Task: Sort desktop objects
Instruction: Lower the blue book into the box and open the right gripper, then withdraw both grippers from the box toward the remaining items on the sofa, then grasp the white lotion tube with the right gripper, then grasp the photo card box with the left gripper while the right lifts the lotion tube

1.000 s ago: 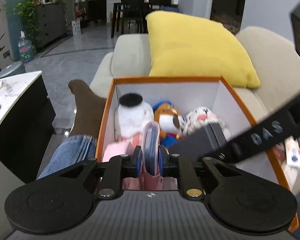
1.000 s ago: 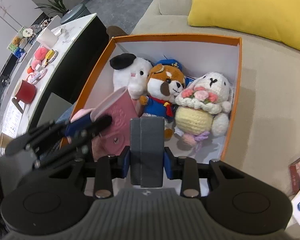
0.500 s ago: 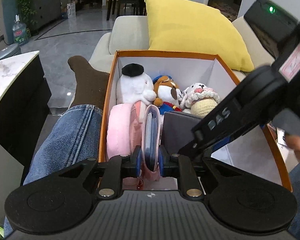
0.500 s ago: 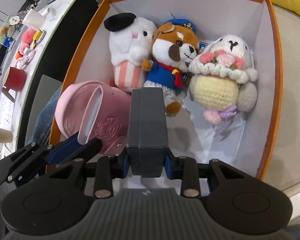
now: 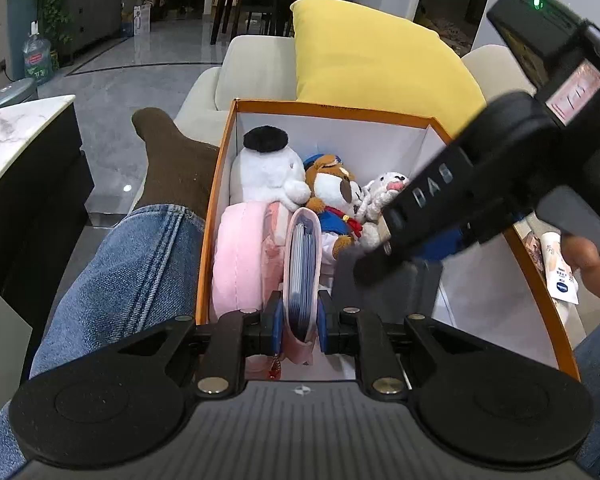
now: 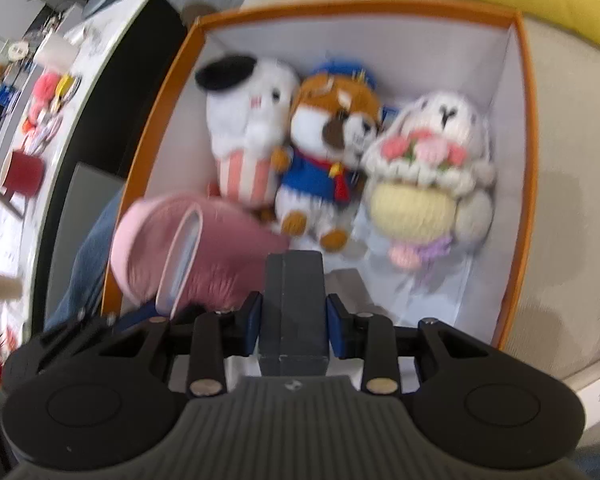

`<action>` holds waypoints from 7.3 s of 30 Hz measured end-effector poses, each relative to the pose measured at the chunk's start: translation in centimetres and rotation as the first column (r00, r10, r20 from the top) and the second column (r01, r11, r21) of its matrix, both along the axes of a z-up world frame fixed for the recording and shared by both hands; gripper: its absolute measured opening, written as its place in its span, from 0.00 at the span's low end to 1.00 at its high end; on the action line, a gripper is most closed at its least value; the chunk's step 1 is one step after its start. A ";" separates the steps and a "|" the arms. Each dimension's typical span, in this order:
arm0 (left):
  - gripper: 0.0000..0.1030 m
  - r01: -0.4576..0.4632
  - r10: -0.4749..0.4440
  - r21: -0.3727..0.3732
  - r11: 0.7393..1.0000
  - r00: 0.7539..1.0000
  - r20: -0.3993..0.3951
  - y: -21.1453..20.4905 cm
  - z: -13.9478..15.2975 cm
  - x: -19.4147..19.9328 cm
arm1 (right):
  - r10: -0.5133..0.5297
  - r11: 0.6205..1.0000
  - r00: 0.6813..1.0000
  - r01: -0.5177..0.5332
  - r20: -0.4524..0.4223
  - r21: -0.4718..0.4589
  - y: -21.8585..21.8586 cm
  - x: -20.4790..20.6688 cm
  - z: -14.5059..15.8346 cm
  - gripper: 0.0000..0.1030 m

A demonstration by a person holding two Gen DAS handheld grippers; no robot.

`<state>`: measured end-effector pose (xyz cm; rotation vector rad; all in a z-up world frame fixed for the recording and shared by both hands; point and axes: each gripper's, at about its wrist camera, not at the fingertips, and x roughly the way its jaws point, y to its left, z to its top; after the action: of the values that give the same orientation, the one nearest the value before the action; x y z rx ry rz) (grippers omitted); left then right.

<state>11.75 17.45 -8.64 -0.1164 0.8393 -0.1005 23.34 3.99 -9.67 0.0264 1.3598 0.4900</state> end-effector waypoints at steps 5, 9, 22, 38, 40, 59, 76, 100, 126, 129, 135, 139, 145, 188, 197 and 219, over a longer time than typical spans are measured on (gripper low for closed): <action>0.18 0.000 0.000 -0.007 1.000 1.000 0.005 0.1 0.0 -0.1 | -0.039 0.999 0.995 0.038 0.094 0.016 0.4 -0.8 0.5 0.35; 0.18 0.000 0.000 -0.022 1.000 1.000 0.004 0.3 0.0 -0.1 | -0.017 1.000 0.986 0.016 0.166 0.011 1.0 -2.1 -0.2 0.35; 0.19 0.015 -0.015 -0.038 0.999 1.000 0.009 0.6 0.0 -0.2 | 0.109 0.981 0.994 -0.107 -0.002 0.159 -1.9 -2.1 -0.8 0.52; 0.19 0.019 -0.019 -0.054 0.998 1.000 -0.001 0.8 0.1 -0.1 | 0.510 0.860 0.848 -0.506 0.142 -0.067 1.2 -5.4 -1.7 0.38; 0.19 0.017 -0.017 -0.058 0.998 1.000 0.003 0.8 0.1 0.0 | 0.530 0.848 0.829 -0.523 0.178 -0.084 1.6 -5.2 -1.8 0.34; 0.31 0.015 -0.013 -0.042 0.999 0.999 0.046 0.7 1.1 -0.1 | 0.641 0.767 0.723 -0.616 0.256 -0.179 1.6 -4.9 -2.0 0.48; 0.50 0.254 -0.266 0.089 0.963 0.945 0.189 -9.5 9.6 -3.6 | 0.227 0.973 0.839 -0.214 0.494 -0.083 -16.5 -10.0 8.7 0.64; 0.55 0.485 -0.473 -0.003 0.875 0.852 -0.223 -26.2 -1.2 12.2 | -0.315 0.949 0.935 0.314 0.164 0.030 -31.6 -0.8 -0.3 0.56; 0.61 0.385 -0.420 -0.167 0.908 0.828 -0.371 -28.1 -6.5 15.2 | -0.450 0.881 0.893 0.448 -0.021 0.154 -33.9 3.0 -4.5 0.55; 0.45 0.359 -0.410 -0.202 0.911 0.832 -0.373 -26.7 -5.8 15.0 | -0.448 0.880 0.894 0.446 -0.030 0.163 -33.9 2.8 -4.4 0.54; 0.15 0.345 -0.379 -0.156 0.925 0.858 -0.346 -25.1 -4.6 13.7 | -0.421 0.881 0.906 0.420 -0.046 0.218 -32.8 3.1 -4.7 0.49; 0.07 0.330 -0.358 -0.140 0.934 0.864 -0.353 -23.5 -3.8 12.7 | -0.360 0.910 0.932 0.358 -0.031 0.208 -30.2 3.8 -5.1 0.46; 0.23 0.305 -0.318 -0.092 0.948 0.882 -0.347 -22.5 -2.7 12.4 | -0.362 0.914 0.932 0.352 0.016 0.200 -30.3 3.6 -4.7 0.45; 0.29 0.265 -0.330 -0.217 0.939 0.869 -0.368 -24.8 -3.4 11.5 | -0.476 0.875 0.873 0.459 0.105 0.151 -33.1 1.9 -2.8 0.52; 0.25 0.291 -0.350 -0.212 0.933 0.874 -0.338 -23.9 -2.7 9.7 | -0.490 0.860 0.871 0.487 -0.015 0.152 -33.3 0.3 -2.2 0.58; 0.25 0.272 -0.342 -0.249 0.929 0.890 -0.303 -23.9 -3.7 8.7 | -0.585 0.777 0.804 0.593 -0.105 0.209 -33.9 -5.1 -2.5 0.03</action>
<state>20.47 -6.44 -12.35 -0.1926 1.1924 -0.4785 18.21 -29.91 -12.20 0.6459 1.2372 0.1074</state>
